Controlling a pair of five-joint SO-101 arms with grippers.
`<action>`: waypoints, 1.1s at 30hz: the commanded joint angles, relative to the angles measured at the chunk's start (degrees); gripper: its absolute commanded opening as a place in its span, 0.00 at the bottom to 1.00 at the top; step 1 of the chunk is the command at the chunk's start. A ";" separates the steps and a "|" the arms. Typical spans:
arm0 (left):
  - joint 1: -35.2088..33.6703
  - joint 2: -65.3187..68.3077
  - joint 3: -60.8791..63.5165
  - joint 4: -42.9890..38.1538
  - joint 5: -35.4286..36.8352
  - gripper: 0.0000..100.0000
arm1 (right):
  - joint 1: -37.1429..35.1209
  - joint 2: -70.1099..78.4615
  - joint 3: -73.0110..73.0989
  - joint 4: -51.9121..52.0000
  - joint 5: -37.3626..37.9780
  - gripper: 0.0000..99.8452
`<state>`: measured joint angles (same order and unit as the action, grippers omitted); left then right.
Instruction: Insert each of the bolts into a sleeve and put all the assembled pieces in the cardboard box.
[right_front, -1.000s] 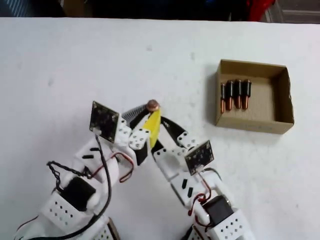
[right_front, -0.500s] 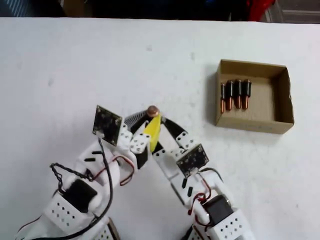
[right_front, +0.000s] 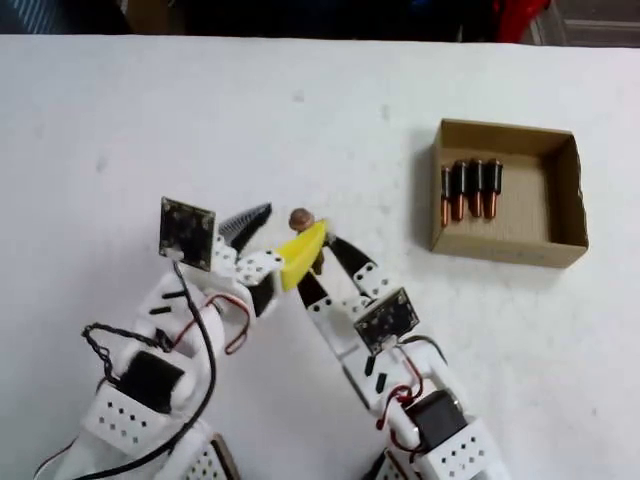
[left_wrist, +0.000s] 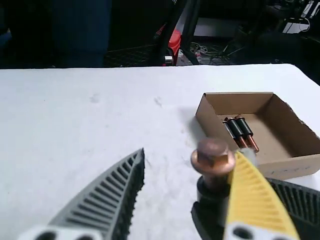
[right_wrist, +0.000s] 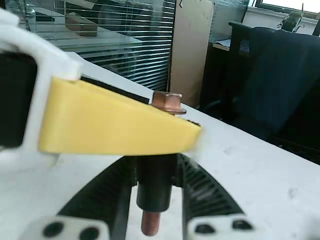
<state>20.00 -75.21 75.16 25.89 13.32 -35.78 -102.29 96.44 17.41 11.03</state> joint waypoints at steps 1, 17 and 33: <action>-0.57 -0.57 -0.18 0.79 -0.09 0.32 | 0.22 -0.84 0.35 -1.36 1.05 0.02; -0.84 -0.57 -9.23 0.44 -0.09 0.35 | 0.31 -0.75 0.35 -1.10 1.41 0.02; -16.04 -0.57 -21.10 22.24 -8.62 0.04 | 7.34 -0.84 0.35 0.84 1.14 0.02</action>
<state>5.14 -75.12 58.90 42.24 5.58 -31.47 -102.37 96.44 18.29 11.12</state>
